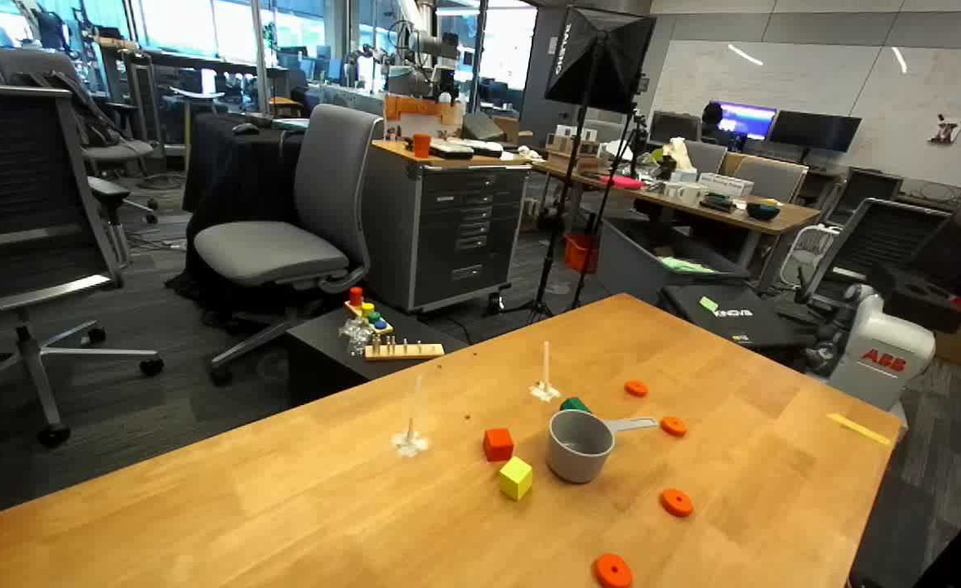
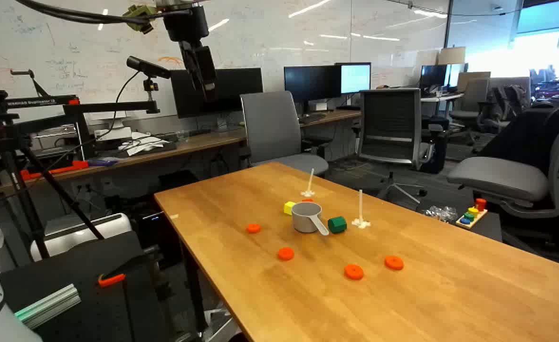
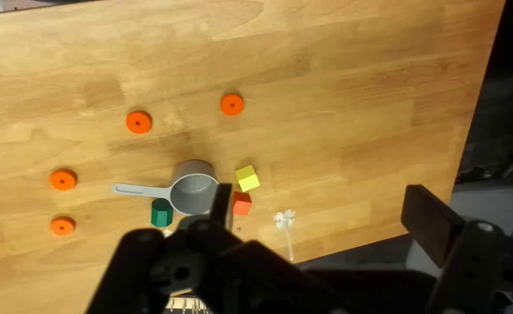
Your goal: Put the blocks in the grey measuring cup
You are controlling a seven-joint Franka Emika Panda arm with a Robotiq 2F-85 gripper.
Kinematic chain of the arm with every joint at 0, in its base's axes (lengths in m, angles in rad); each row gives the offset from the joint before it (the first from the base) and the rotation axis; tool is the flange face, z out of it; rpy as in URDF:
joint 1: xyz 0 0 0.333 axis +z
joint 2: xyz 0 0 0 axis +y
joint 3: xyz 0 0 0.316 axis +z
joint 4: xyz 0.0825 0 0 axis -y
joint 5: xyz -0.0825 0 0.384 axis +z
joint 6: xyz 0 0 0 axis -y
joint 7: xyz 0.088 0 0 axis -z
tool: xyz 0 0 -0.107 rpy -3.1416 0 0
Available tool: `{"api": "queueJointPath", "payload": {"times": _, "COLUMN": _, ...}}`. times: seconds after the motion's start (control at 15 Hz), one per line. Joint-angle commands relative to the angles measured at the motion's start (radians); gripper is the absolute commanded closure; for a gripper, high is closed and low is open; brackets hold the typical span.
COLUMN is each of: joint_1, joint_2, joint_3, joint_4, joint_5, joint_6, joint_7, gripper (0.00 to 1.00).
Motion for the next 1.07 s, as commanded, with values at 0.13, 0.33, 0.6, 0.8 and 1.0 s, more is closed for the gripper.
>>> {"api": "queueJointPath", "payload": {"times": 0.13, "joint_1": 0.006, "joint_2": 0.0, "joint_3": -0.007, "joint_4": 0.003, "joint_5": -0.006, "joint_6": -0.002, "joint_7": 0.004, "gripper": 0.0}}
{"api": "queueJointPath", "payload": {"times": 0.33, "joint_1": -0.001, "joint_2": -0.002, "joint_3": 0.0, "joint_4": 0.002, "joint_5": -0.017, "joint_6": 0.001, "joint_7": 0.015, "gripper": 0.0}}
{"api": "queueJointPath", "payload": {"times": 0.6, "joint_1": -0.014, "joint_2": 0.001, "joint_3": 0.0, "joint_4": -0.004, "joint_5": -0.043, "joint_6": 0.008, "joint_7": 0.044, "gripper": 0.0}}
{"api": "queueJointPath", "payload": {"times": 0.8, "joint_1": -0.023, "joint_2": 0.001, "joint_3": 0.006, "joint_4": -0.011, "joint_5": -0.056, "joint_6": 0.016, "joint_7": 0.06, "gripper": 0.0}}
{"api": "queueJointPath", "payload": {"times": 1.0, "joint_1": -0.055, "joint_2": 0.057, "joint_3": 0.0, "joint_4": 0.022, "joint_5": -0.083, "joint_6": 0.075, "joint_7": 0.054, "gripper": 0.0}}
